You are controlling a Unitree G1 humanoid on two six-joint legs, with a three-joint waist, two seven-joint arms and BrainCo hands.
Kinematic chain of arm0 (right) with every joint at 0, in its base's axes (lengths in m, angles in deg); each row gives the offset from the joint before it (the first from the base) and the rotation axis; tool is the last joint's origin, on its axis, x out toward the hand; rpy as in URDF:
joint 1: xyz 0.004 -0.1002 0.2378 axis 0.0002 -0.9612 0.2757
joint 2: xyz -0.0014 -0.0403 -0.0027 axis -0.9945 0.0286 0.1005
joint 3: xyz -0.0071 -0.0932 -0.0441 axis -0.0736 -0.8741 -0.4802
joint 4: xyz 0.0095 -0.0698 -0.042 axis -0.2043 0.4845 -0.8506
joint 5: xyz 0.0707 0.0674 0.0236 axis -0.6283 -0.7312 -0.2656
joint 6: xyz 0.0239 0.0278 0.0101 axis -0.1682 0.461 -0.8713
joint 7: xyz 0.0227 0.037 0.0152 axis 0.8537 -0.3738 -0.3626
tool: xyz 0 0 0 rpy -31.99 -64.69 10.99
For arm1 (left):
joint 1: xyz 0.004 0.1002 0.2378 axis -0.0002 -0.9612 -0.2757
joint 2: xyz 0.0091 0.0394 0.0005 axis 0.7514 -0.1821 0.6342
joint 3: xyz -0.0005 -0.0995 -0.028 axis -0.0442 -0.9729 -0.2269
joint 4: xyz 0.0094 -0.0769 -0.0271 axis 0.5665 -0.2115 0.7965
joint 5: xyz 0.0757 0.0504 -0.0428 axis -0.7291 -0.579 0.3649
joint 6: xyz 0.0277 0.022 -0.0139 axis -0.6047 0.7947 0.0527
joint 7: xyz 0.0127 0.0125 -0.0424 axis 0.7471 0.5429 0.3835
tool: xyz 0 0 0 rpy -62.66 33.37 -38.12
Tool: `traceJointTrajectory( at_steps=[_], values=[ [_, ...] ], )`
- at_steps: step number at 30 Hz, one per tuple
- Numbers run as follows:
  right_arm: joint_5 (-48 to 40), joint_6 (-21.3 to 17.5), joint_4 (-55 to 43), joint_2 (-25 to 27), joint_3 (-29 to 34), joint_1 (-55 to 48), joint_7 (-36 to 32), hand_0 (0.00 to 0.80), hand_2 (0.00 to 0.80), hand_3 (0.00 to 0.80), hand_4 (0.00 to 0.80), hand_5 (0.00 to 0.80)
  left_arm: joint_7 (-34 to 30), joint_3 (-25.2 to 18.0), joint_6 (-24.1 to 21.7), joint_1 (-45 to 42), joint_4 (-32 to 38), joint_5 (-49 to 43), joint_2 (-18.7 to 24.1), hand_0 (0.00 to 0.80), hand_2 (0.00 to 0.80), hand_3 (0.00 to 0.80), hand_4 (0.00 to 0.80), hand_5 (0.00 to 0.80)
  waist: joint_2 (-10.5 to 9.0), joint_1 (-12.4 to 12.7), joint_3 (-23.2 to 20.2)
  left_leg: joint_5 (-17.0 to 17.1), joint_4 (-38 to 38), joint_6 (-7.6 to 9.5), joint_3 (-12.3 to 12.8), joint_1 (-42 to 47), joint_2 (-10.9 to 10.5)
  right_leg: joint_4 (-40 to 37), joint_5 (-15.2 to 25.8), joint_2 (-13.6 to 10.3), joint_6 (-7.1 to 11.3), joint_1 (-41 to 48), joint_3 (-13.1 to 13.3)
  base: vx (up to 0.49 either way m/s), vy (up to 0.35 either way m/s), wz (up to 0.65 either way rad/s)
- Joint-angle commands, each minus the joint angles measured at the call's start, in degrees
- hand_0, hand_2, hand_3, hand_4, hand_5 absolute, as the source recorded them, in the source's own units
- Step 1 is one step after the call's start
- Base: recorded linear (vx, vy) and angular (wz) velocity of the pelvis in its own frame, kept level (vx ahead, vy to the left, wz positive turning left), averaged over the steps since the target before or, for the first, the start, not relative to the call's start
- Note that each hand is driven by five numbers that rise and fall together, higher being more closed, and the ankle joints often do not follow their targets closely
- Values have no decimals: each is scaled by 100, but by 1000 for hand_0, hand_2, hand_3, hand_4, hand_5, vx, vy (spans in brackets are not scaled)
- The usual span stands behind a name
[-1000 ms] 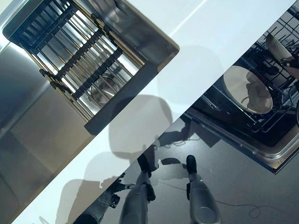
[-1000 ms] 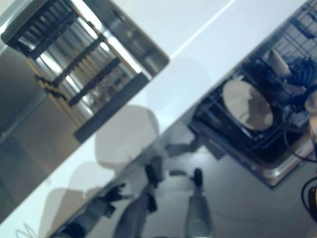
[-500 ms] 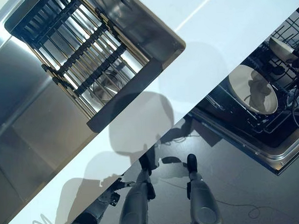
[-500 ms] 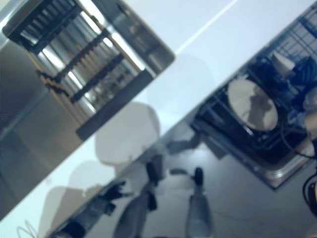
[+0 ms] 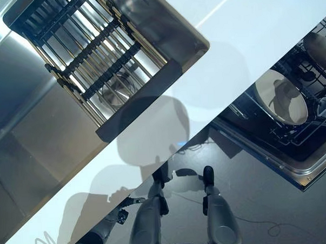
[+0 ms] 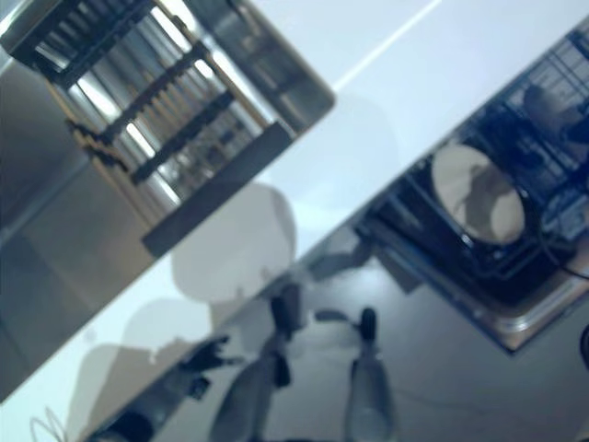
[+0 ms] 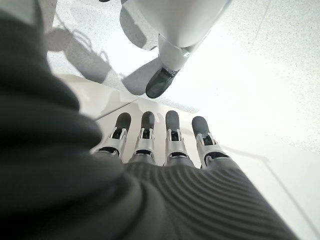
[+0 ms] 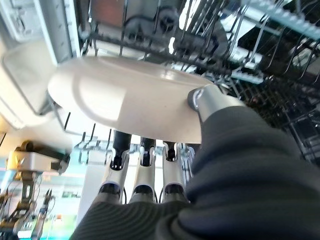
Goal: Take plates into dishwasher
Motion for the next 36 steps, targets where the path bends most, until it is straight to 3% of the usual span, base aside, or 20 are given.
traceJointTrajectory(
  at_steps=[1, 10, 21, 36],
  values=[
    [109, 220, 250, 746, 30, 339, 545, 800, 800, 800, 800, 800, 64, -248, -54, 364, -107, 342, 830, 0, 0, 0, 0, 0, -113, -5, -131, -186, -22, -7, -137, 2, -306, 1003, -212, 374, -166, -587, -380, -13, -1, -6],
    [-225, 126, 393, 617, 307, -35, 571, 800, 800, 800, 800, 800, 111, -352, -46, 386, -104, 493, 890, 0, 0, 0, 0, 0, -83, -24, -136, -200, -22, -20, -30, 18, -272, 1079, -292, 347, -166, -590, -462, -29, -7, -4],
    [-356, -78, 891, 154, -134, 479, 616, 800, 800, 800, 800, 800, 77, -472, -8, 622, -237, 512, 973, 0, 0, 0, 0, 0, 47, -28, -83, -139, -22, -30, 25, -70, -170, 1606, -553, 416, -230, -818, -326, -86, -68, -3],
    [-88, -576, 1376, 342, -460, 922, 410, 800, 800, 800, 800, 800, -26, -249, -78, 687, -250, 493, 719, 0, 0, 0, 0, 0, 529, -149, -123, -25, -22, -169, 41, -76, -168, 2348, -1065, 399, -472, -1098, -347, -52, -14, -4]
  ],
)
